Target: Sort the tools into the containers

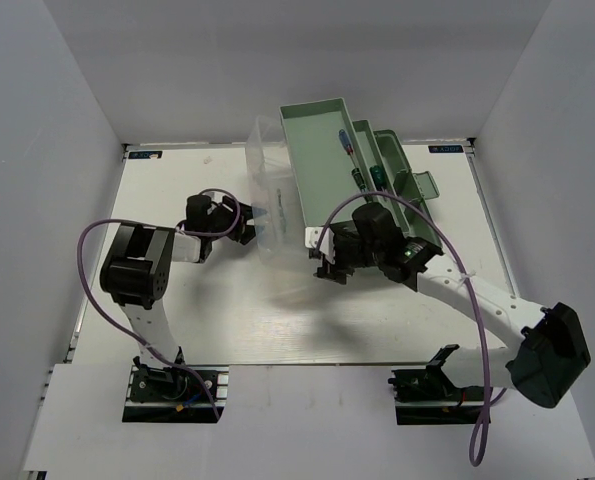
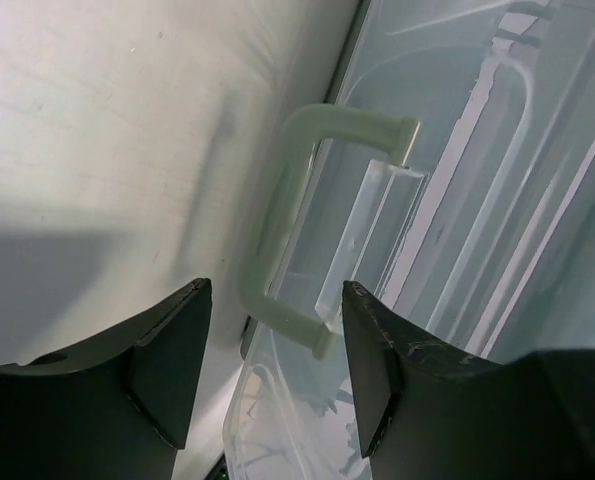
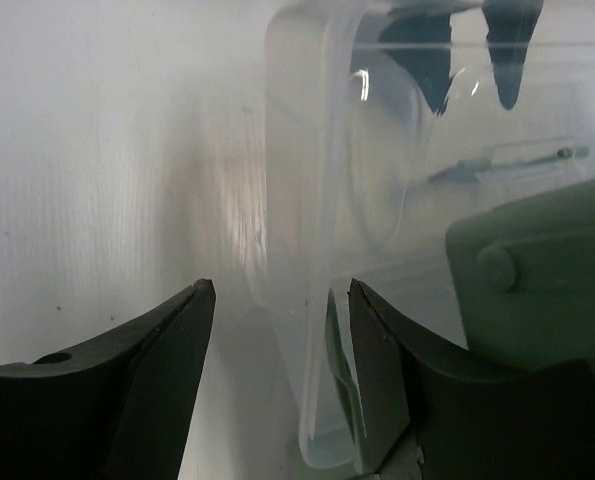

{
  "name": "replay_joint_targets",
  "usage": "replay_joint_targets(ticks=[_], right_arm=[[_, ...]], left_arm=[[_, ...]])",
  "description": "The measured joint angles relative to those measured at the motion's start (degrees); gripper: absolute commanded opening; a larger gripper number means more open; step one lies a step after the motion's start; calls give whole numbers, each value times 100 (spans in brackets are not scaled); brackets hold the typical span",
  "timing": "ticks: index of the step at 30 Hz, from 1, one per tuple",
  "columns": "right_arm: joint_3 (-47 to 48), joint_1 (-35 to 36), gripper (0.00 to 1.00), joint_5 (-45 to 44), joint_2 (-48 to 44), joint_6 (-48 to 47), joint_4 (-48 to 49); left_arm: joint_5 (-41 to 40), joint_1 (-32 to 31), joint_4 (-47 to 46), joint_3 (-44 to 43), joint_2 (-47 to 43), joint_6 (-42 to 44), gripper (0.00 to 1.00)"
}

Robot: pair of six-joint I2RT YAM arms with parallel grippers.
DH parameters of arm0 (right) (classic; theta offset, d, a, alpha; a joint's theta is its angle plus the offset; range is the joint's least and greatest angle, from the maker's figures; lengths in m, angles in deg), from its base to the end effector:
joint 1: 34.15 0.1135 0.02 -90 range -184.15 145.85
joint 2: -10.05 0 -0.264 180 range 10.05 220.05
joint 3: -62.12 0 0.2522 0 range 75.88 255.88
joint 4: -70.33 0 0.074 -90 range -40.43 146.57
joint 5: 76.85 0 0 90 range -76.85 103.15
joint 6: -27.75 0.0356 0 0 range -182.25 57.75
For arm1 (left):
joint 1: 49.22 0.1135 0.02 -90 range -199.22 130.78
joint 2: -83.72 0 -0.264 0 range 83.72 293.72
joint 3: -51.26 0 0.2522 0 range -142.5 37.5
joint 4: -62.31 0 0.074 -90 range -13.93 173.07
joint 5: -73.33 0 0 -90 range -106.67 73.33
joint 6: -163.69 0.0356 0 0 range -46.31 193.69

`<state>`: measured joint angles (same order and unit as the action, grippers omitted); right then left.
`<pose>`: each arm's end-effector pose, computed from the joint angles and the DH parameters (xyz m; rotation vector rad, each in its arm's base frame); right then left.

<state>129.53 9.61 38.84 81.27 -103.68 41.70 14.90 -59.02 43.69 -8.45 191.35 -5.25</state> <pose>0.1888 0.2022 0.2898 -1.6137 1.3669 0.5018 0.3515 -0.0796 0.1269 -1.0098 2.1486 -1.4323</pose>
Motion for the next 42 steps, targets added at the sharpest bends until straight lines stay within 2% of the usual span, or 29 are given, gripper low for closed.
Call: replay_joint_targets(ticks=[2, 3, 5, 14, 18, 23, 27, 34, 37, 42], right_arm=[[-122, -17, 58, -96, -118, -50, -17], [-164, -28, 43, -142, -212, -87, -42], [-173, -63, 0, -225, -420, -186, -116], [-120, -409, 0, -1038, -2243, 20, -374], [-177, -479, 0, -2273, -2793, 249, -343], [-741, -1147, 0, -4315, -2527, 780, -201], [-970, -1867, 0, -5038, -2002, 1384, -557], [-793, -2879, 0, -5169, -1484, 2459, -927], [-767, -3244, 0, -4942, -1423, 2771, -986], [-765, -3794, 0, -4398, -1174, 3206, -999]], left_arm=[[31, 2, 98, -133, 48, 26, 65], [52, 4, 136, -208, 74, 50, 65], [70, 7, 212, -332, 90, 76, 65], [107, 11, 535, -940, 103, 251, 65], [149, 4, 785, -1294, 111, 398, 65], [247, -70, 1534, -2363, 271, 820, 65], [385, -179, 2149, -3512, 529, 1182, 64], [994, -551, 2778, -5685, 1386, 1510, 64], [1281, -737, 2857, -6098, 1696, 1499, 64], [1738, -892, 2717, -6400, 2052, 1283, 70]])
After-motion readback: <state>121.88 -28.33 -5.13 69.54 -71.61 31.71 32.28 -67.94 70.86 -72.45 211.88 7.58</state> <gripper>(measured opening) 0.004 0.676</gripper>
